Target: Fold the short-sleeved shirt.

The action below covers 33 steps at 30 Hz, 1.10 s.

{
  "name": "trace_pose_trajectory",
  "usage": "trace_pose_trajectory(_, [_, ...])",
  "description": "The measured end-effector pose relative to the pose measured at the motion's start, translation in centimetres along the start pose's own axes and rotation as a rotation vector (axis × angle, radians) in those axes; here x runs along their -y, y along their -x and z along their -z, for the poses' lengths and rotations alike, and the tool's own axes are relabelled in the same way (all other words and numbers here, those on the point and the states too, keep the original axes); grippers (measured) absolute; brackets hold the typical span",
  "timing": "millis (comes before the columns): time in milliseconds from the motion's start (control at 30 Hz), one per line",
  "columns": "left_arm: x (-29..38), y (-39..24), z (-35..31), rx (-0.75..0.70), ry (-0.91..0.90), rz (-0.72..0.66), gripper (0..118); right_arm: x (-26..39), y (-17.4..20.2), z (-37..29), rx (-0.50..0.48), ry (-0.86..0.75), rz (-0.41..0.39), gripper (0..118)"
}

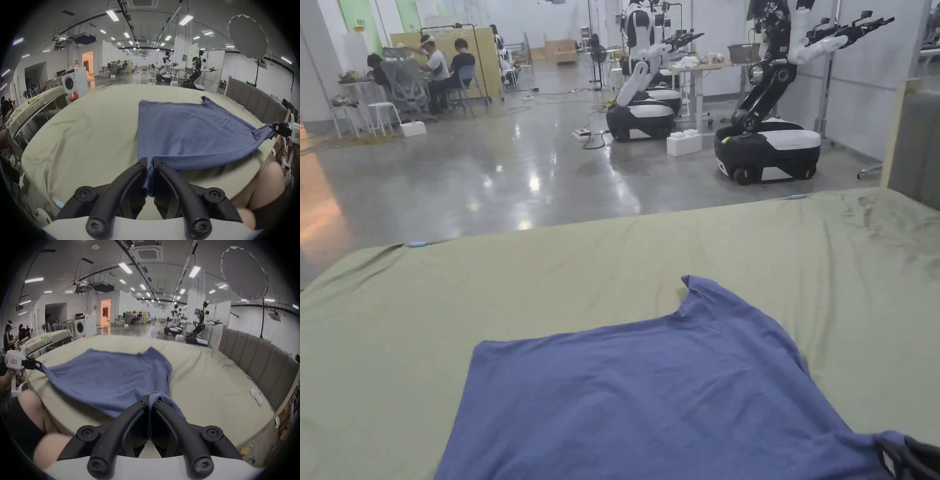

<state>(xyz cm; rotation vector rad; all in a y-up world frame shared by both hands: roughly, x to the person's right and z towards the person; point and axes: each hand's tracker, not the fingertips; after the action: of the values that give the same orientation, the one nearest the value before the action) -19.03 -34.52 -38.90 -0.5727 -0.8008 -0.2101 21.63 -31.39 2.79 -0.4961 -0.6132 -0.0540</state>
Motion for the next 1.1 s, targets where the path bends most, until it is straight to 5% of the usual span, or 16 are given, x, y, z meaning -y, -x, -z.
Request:
trace_pose_trajectory(100, [2.7,0.0,0.6,-0.033,0.06,0.03,13,4.3,0.1,0.5,0.029,0.067,0.003,5])
trace_pose_trajectory(167, [4.1,-0.1,1.4,-0.07,0.074,0.05,52,6.5,0.5,1.6,0.062,0.096,-0.033,6])
trace_pose_trajectory(267, [4.7,0.6,2.2,-0.068,0.141,-0.032,74,7.9,0.4,1.9,0.061,0.087,0.007,15])
trace_pose_trajectory(300, [4.8,1.1,1.5,-0.025,0.122,-0.094,105,8.0,0.4,1.8,0.075,0.085,0.042,43])
trace_pose_trajectory(333, [4.8,1.3,0.5,0.01,0.067,-0.13,118,7.9,0.2,1.5,0.083,0.074,0.084,101])
trace_pose_trajectory(367, [4.7,1.1,-1.5,0.005,-0.052,-0.129,118,7.9,0.1,0.2,0.048,0.031,0.133,118])
trace_pose_trajectory(533, [2.4,-0.4,-8.6,-0.02,-0.16,-0.112,118,5.2,1.2,-4.7,0.113,-0.093,0.13,118])
trace_pose_trajectory(567, [2.2,-0.9,-10.0,-0.015,-0.187,-0.102,112,5.1,2.0,-5.7,0.106,-0.091,0.13,118])
trace_pose_trajectory(600, [2.1,-1.4,-11.3,-0.013,-0.217,-0.084,91,4.8,2.4,-6.4,0.096,-0.113,0.128,110])
trace_pose_trajectory(633, [2.0,-2.1,-12.1,-0.035,-0.236,-0.055,30,4.5,2.8,-7.1,0.074,-0.16,0.121,68])
trace_pose_trajectory(667, [1.9,-2.6,-12.4,-0.076,-0.223,-0.034,0,4.0,3.2,-7.3,0.081,-0.155,0.107,6])
trace_pose_trajectory(700, [1.6,-2.6,-13.3,-0.054,-0.236,-0.058,0,3.9,4.0,-7.5,0.141,-0.146,0.074,2])
trace_pose_trajectory(767, [0.6,-1.9,-13.4,0.052,-0.183,-0.055,0,3.1,3.9,-7.2,0.009,-0.139,0.092,2])
trace_pose_trajectory(933, [2.8,-2.2,-8.6,-0.043,-0.06,0.015,0,1.9,5.5,-5.6,0.03,-0.119,0.005,2])
trace_pose_trajectory(1000, [3.4,-1.7,-6.2,-0.034,-0.025,-0.046,26,2.1,5.5,-5.5,0.014,-0.117,0.037,2])
trace_pose_trajectory(1100, [3.7,-1.5,-3.2,-0.031,0.011,-0.048,87,1.8,6.0,-5.3,0.018,-0.11,0.042,2])
